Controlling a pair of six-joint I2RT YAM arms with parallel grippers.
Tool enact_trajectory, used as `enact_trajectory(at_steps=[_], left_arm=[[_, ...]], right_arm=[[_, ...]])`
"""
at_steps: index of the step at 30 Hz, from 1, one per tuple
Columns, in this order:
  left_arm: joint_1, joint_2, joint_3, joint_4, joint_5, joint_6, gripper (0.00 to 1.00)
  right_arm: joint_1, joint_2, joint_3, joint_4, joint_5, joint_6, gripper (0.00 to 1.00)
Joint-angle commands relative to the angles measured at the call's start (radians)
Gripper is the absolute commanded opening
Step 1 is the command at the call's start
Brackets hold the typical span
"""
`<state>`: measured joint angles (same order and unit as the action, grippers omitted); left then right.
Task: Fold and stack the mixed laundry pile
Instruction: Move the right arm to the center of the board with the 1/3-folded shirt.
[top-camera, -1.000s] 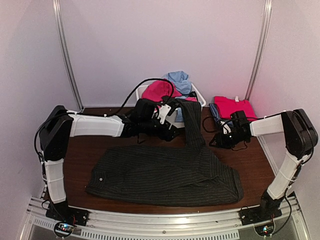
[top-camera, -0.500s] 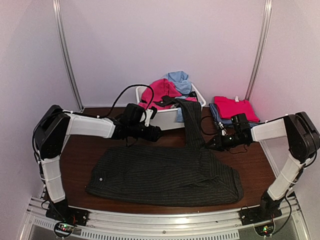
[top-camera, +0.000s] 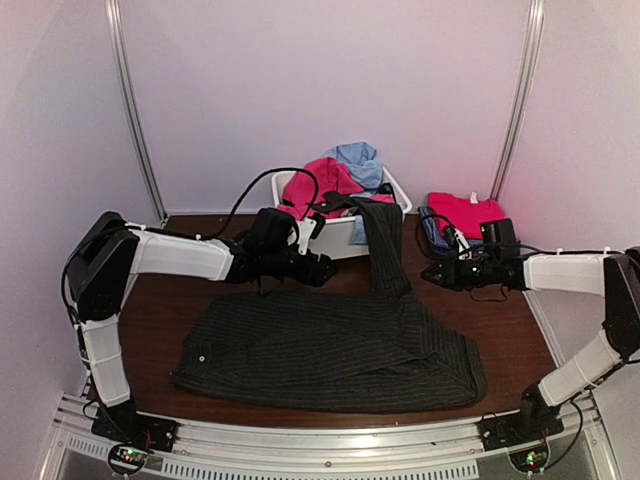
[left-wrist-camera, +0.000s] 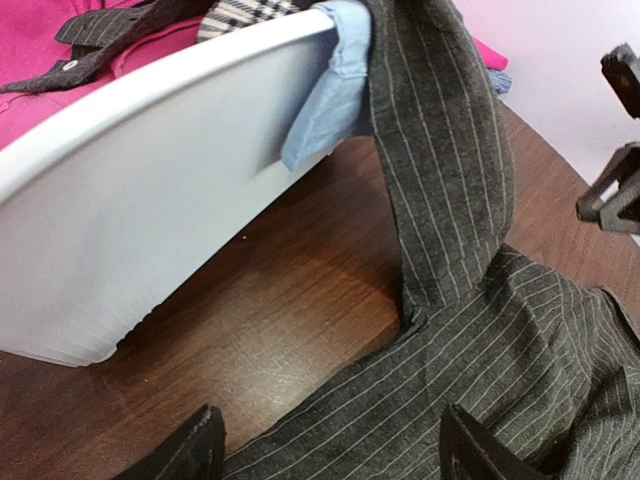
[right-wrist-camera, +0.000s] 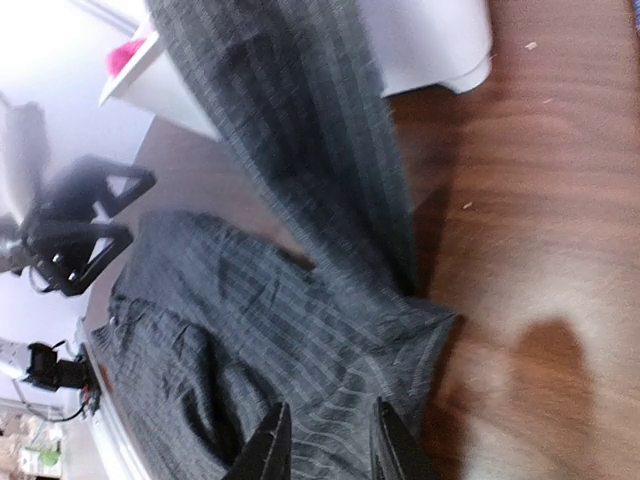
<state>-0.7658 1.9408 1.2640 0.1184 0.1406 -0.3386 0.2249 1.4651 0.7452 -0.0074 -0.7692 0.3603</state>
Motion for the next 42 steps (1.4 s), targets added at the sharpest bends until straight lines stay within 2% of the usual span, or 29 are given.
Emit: enact_trajectory(at_steps=[1,6,11,14,18,22,25,27,31,35,36,37,39,42], left_arm=[[-0.007,-0.034,-0.002,0.060,0.010,0.020,0.75],[-0.007,-0.043,-0.003,0.057,-0.004,0.019,0.75],[-0.007,-0.052,-0.007,0.052,-0.020,0.028,0.75],[-0.007,-0.059,-0.013,0.054,-0.030,0.032,0.75],[-0.007,-0.062,-0.021,0.063,-0.029,0.034,0.76],[-0.007,-0.060,-0.026,0.071,-0.029,0.033,0.76],[-0.007,-0.058,-0.028,0.072,-0.029,0.032,0.76],[-0.007,-0.056,-0.026,0.071,-0.030,0.034,0.76],[-0.007,-0.057,-0.025,0.066,-0.031,0.041,0.77],[-0.006,-0.060,-0.022,0.049,-0.044,0.050,0.77],[-0.007,-0.062,-0.024,0.048,-0.047,0.052,0.78],[-0.007,-0.065,-0.027,0.049,-0.050,0.054,0.78],[-0.006,-0.066,-0.029,0.047,-0.057,0.058,0.78],[-0.006,-0.070,-0.032,0.040,-0.067,0.061,0.78]], right_arm=[[-0.026,0.017,0.028,-0.068,0.295,-0.037,0.25],[-0.015,0.147,0.073,-0.082,0.378,-0.098,0.23],[0.020,0.252,0.116,-0.110,0.333,-0.144,0.23],[0.057,0.254,0.110,-0.103,0.251,-0.161,0.24],[0.072,0.200,0.081,-0.039,0.122,-0.113,0.36],[0.103,0.154,0.085,-0.047,0.123,-0.095,0.51],[0.130,0.164,0.096,-0.071,0.166,-0.105,0.60],[0.152,0.191,0.116,-0.109,0.251,-0.119,0.63],[0.203,0.263,0.157,-0.162,0.398,-0.139,0.66],[0.235,0.316,0.173,-0.181,0.473,-0.138,0.67],[0.237,0.321,0.168,-0.171,0.470,-0.139,0.66],[0.239,0.321,0.161,-0.155,0.461,-0.138,0.58],[0.238,0.322,0.158,-0.142,0.451,-0.141,0.37],[0.238,0.309,0.173,-0.154,0.457,-0.151,0.17]])
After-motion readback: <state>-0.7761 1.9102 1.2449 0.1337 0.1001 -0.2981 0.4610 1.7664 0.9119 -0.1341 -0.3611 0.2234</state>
